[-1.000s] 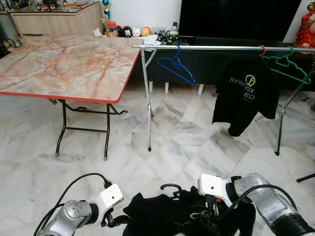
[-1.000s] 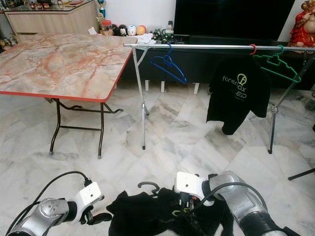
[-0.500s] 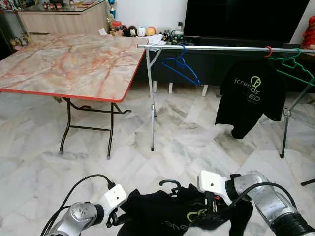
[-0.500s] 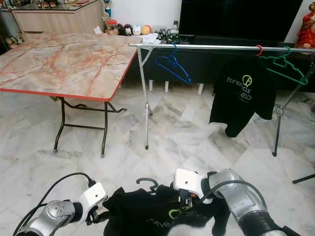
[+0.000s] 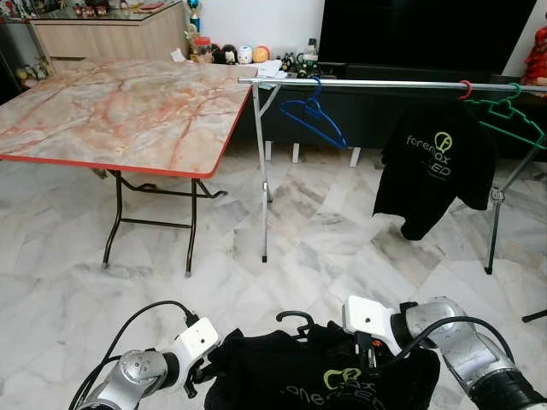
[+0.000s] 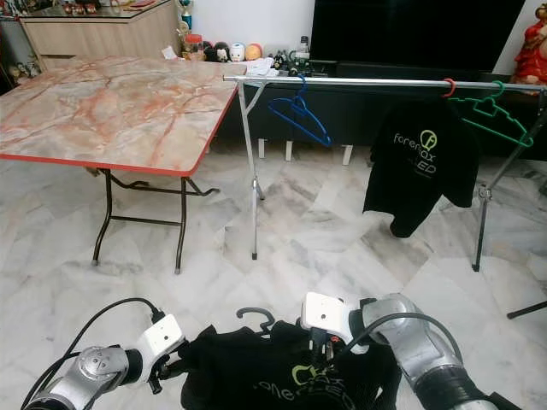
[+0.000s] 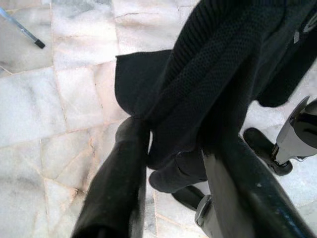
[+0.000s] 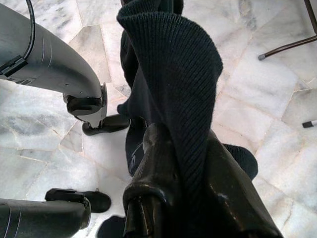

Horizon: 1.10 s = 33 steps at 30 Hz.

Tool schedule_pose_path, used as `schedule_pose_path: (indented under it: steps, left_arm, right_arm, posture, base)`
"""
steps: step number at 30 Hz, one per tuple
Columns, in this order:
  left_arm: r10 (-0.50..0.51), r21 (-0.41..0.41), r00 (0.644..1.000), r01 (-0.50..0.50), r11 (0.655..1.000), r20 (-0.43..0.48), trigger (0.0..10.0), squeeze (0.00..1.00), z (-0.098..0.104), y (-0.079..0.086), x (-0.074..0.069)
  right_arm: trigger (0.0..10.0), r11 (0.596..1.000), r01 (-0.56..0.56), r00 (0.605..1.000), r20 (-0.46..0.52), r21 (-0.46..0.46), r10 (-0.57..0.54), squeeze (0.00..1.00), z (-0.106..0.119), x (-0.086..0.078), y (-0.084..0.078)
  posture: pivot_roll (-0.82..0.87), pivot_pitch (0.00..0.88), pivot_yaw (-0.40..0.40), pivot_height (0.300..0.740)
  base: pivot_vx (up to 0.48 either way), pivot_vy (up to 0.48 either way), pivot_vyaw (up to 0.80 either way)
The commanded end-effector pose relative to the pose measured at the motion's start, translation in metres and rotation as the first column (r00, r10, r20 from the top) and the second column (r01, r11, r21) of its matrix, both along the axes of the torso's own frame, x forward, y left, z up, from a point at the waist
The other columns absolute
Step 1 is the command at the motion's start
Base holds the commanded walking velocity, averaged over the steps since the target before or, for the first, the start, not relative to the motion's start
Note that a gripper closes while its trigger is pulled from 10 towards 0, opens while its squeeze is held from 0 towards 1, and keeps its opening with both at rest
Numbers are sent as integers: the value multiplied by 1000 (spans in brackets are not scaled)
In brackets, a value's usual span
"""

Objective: Hang hanger

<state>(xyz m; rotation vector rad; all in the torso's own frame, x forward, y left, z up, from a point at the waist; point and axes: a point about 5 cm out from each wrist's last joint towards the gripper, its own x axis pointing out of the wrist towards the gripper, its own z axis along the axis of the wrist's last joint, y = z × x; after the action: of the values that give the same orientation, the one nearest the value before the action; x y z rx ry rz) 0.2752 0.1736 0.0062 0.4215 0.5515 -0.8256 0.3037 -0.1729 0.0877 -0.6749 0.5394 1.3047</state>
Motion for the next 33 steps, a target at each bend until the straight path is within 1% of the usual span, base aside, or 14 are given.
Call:
schedule_pose_path:
  steps: [1, 11, 16, 24, 26, 27, 29, 30, 31, 33]
  left_arm:
    - [-7, 16, 1000, 7, 1000, -2, 0, 0, 0, 3, 0]
    - [-8, 9, 1000, 8, 1000, 6, 0, 0, 1, 3, 1]
    - [-25, 16, 1000, 25, 1000, 4, 0, 0, 0, 3, 0]
    - [-4, 15, 999, 4, 1000, 34, 0, 0, 3, 4, 4]
    - [28, 16, 997, -29, 999, 76, 0, 0, 8, 6, 9]
    - [68, 13, 989, -70, 997, 133, 0, 0, 15, 9, 16]
    - [117, -3, 976, -119, 993, 186, 0, 0, 22, 12, 22]
    - [135, -10, 970, -136, 991, 202, 0, 0, 24, 13, 24]
    - [179, -27, 955, -178, 984, 237, 0, 0, 30, 16, 29]
    - [215, -39, 939, -213, 976, 267, 0, 0, 35, 19, 33]
  right_arm:
    - [10000, 1000, -10, 999, 39, 25, 9, 0, 9, 3, 4]
    - [10000, 1000, -6, 999, 39, 25, 5, 0, 9, 3, 4]
    - [10000, 1000, -5, 999, 37, 19, 4, 0, 8, 3, 4]
    - [10000, 1000, -9, 999, 33, -10, 9, 0, 3, 2, 3]
    - [10000, 998, -18, 1000, 24, -52, 19, 0, -1, 0, 1]
    - [10000, 996, -27, 1000, 9, -89, 28, 0, -5, -2, -2]
    - [10000, 991, -36, 999, -2, -131, 36, 0, -10, -5, -5]
    - [10000, 988, -39, 999, -5, -146, 39, 0, -12, -6, -6]
    - [10000, 986, -44, 999, -14, -164, 42, 0, -15, -7, -7]
    - [10000, 984, -48, 999, -25, -173, 44, 0, -17, -9, -7]
  posture:
    - [32, 39, 1, 740]
    - [34, 39, 1, 740]
    - [35, 39, 1, 740]
    - [35, 39, 0, 740]
    - [35, 40, -1, 740]
    - [37, 40, -2, 740]
    - [37, 40, -2, 740]
    - [37, 40, -2, 740]
    - [37, 41, -2, 740]
    - [38, 41, -1, 740]
  base:
    - [0, 0, 0]
    - [0, 0, 0]
    - [0, 0, 0]
    - [0, 0, 0]
    - [0, 0, 0]
    - [0, 0, 0]
    - [0, 0, 0]
    - [0, 0, 0]
    - [0, 0, 0]
    - [0, 0, 0]
